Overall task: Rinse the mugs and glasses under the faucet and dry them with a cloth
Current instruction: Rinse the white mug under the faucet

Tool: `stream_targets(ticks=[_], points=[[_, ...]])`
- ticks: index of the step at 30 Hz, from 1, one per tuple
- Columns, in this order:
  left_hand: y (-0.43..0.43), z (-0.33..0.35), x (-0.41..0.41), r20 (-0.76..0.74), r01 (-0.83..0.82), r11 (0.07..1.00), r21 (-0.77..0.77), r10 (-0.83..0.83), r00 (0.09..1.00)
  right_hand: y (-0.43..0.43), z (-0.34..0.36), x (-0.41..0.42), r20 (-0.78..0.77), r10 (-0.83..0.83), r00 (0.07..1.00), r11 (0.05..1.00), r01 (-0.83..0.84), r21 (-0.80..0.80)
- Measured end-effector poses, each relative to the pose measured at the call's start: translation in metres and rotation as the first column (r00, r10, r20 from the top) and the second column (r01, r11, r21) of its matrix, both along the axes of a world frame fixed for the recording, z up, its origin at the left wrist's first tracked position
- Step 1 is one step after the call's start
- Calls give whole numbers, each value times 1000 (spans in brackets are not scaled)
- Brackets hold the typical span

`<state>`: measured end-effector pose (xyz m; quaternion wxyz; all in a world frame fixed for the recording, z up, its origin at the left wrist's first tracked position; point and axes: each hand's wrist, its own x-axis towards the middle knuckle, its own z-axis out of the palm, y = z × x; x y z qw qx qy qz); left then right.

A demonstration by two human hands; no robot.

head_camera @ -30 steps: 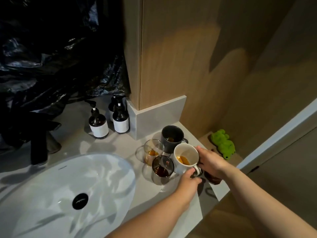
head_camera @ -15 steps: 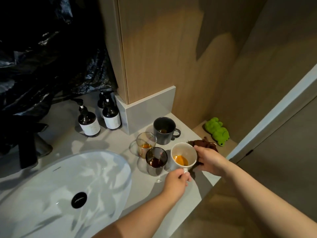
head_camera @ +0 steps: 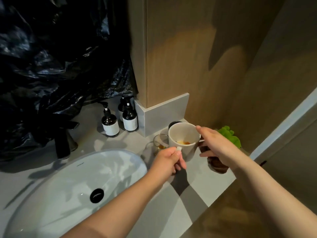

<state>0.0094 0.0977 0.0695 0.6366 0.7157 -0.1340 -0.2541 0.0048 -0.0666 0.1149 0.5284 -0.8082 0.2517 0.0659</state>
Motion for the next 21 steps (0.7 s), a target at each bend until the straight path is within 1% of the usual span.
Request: stream_targets(ticks=[2,4,6,8,9,11,13,14,15,17,21], points=[[30,8,8,-11,-69,997,-45,69,998,30,9,13,10,93,996,995,-92,-46],[66,10,14,32,-126,992,-7,126,992,59,12,26,15,157,987,987,-157,-42],[101,4,20,87,-196,973,118,187,979,88,7,35,-4,204,979,979,-204,21],[136,-11,24,121,-264,920,288,239,964,116,-7,43,-43,278,960,958,-274,84],[154,-20,22,125,-297,895,333,271,954,130,-16,47,-66,325,944,941,-316,119],[186,-39,13,139,-348,872,343,319,937,158,-39,58,-134,387,912,911,-356,210],[213,-60,4,185,-383,884,266,343,921,186,-63,70,-230,420,878,892,-351,286],[224,-70,1,194,-400,880,255,358,913,199,-74,75,-281,438,854,884,-352,307],[233,-82,0,183,-413,865,286,374,909,209,-85,80,-319,462,827,873,-363,324],[248,-104,2,194,-417,822,387,370,909,224,-111,88,-320,521,791,840,-409,357],[270,-140,15,314,-359,774,521,218,924,235,-159,104,-187,575,797,790,-480,381]])
